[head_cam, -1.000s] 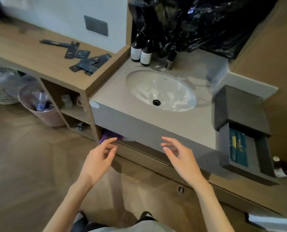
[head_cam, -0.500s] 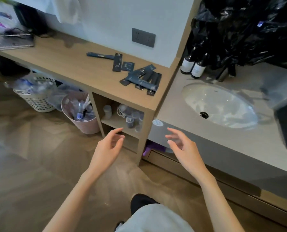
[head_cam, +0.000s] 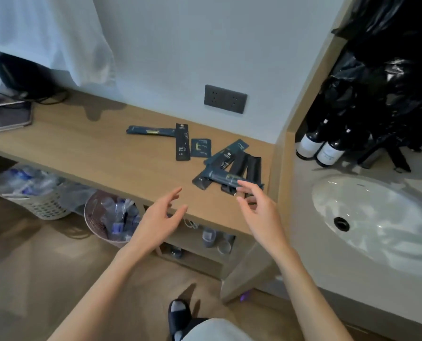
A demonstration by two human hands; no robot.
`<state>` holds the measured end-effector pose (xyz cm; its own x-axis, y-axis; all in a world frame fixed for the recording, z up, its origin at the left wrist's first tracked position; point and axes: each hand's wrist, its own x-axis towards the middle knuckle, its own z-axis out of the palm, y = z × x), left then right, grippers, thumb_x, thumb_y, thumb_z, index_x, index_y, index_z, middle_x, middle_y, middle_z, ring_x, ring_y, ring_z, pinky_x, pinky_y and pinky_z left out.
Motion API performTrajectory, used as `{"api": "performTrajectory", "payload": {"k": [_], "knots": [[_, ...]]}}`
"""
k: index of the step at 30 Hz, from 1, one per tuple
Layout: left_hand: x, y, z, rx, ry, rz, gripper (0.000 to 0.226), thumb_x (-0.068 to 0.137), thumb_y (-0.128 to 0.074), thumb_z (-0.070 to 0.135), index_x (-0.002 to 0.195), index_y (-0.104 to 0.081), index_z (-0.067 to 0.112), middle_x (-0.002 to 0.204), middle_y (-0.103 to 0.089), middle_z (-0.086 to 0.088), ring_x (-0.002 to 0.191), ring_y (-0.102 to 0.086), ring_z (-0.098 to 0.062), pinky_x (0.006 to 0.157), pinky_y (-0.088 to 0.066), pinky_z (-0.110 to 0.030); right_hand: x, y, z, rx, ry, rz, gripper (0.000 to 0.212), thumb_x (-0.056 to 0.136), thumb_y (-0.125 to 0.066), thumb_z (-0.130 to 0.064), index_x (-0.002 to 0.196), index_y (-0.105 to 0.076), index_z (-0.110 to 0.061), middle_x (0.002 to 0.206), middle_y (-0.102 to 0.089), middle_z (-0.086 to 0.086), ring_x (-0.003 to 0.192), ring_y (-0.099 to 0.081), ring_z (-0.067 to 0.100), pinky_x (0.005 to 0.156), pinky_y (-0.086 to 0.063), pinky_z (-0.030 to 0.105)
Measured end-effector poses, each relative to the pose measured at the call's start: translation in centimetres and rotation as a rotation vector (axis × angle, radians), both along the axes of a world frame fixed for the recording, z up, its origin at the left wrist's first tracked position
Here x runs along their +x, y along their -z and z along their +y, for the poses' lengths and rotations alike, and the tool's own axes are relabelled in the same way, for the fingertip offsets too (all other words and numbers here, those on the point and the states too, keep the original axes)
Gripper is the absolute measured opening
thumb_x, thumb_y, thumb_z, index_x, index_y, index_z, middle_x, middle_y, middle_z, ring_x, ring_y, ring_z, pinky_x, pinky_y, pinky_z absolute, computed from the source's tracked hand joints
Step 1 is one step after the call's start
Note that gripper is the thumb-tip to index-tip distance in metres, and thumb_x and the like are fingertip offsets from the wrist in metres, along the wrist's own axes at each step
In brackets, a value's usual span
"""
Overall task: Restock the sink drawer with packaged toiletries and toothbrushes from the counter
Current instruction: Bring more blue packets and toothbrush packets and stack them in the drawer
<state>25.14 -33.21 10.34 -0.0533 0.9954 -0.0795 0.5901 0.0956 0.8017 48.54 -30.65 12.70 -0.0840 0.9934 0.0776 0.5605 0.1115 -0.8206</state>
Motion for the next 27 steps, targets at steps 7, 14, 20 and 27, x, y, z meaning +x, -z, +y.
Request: {"api": "performTrajectory", "payload": {"k": [7,14,20,27], "knots": [[-5.5,3.2,10.4,-0.130,0.072,0.067,0.044,0.097,-0.049,0.032,0.140,-0.041,0.025,0.110,-0.058,0.008,0.092,-0.058,-0.001,0.070,-0.044,-0.013,-3.7,5.9,11.5,-0.118,0.064,-0.248,0.039,0.096,-0.052,-0.020,0.135,-0.048,-0.025,0.136,-0.052,-0.005,0.125,-0.048,0.017,0.105,-0.043,0.036],[-10.1,9.1,17.9,-0.187,0.260,0.408,0.048,0.099,-0.042,0.033,0.146,-0.034,0.026,0.138,-0.053,-0.004,0.118,-0.055,-0.022,0.091,-0.044,-0.031,-4.3,11.2,17.7,-0.332,0.111,-0.494,0.056,0.092,-0.058,-0.014,0.144,-0.038,-0.017,0.146,-0.045,0.004,0.133,-0.039,0.027,0.107,-0.040,0.044],[-13.8,12.7,22.0,-0.112,0.523,0.814,0.051,0.097,-0.033,0.042,0.146,-0.035,0.027,0.148,-0.044,0.002,0.138,-0.036,-0.027,0.108,-0.034,-0.040,-5.3,13.4,20.3,-0.389,0.111,-0.795,0.071,0.083,-0.070,-0.019,0.144,-0.035,-0.023,0.143,-0.047,0.003,0.131,-0.039,0.028,0.109,-0.034,0.043],[-16.2,14.3,24.7,0.109,0.704,0.799,0.044,0.074,-0.049,0.036,0.112,-0.070,0.025,0.090,-0.073,0.007,0.082,-0.068,-0.018,0.075,-0.052,-0.027,-7.0,13.2,21.5,-0.366,0.137,-0.868,0.056,0.079,-0.072,-0.028,0.129,-0.047,-0.017,0.118,-0.053,0.005,0.108,-0.054,0.026,0.090,-0.047,0.036]]}}
